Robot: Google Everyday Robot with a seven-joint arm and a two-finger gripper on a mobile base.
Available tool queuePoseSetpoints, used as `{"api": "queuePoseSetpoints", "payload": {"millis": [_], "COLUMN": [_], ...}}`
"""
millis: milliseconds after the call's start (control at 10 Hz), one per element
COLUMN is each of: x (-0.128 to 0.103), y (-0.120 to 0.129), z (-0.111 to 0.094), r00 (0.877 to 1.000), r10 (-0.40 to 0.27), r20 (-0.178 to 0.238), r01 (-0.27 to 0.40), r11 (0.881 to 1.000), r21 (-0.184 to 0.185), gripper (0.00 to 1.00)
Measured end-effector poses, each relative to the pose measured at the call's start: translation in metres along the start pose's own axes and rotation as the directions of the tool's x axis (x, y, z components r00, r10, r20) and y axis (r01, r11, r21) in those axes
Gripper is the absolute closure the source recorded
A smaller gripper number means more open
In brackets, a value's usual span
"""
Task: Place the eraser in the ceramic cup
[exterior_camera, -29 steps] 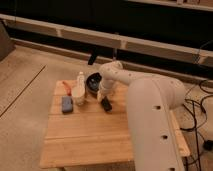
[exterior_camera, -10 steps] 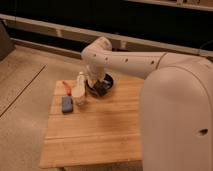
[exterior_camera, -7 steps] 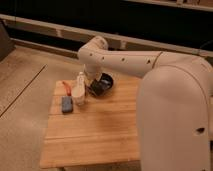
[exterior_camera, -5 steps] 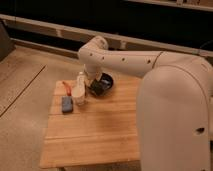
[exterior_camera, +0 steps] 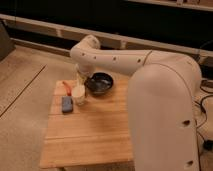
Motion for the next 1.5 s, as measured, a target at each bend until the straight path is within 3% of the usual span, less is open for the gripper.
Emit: {"api": "queuePoseSetpoints", "payload": {"millis": [300,400,600,800,900,1200,1500], "x": [-0.035,-0.049,-0.069,-0.071,-0.066,-0.049,-0.042], "y": [0.022,0.03,0.04,0.043,0.045,0.047,0.038], "z": [0.01,0.012,0.01,0.013,0.018,0.035,0.044], "r00": [0.99,0.977,0.937,0.902,0.892,0.886,0.884], "r10": [-0.086,-0.096,-0.063,-0.025,-0.018,-0.032,-0.048], "r20": [0.114,0.189,0.343,0.431,0.451,0.462,0.466], "r01": [0.091,0.112,0.123,0.133,0.148,0.194,0.222], "r11": [0.995,0.991,0.98,0.966,0.956,0.931,0.918], "r21": [-0.045,-0.076,-0.155,-0.222,-0.252,-0.308,-0.328], "gripper": [0.9,0.9,0.9,0.9,0.9,0.9,0.9]}}
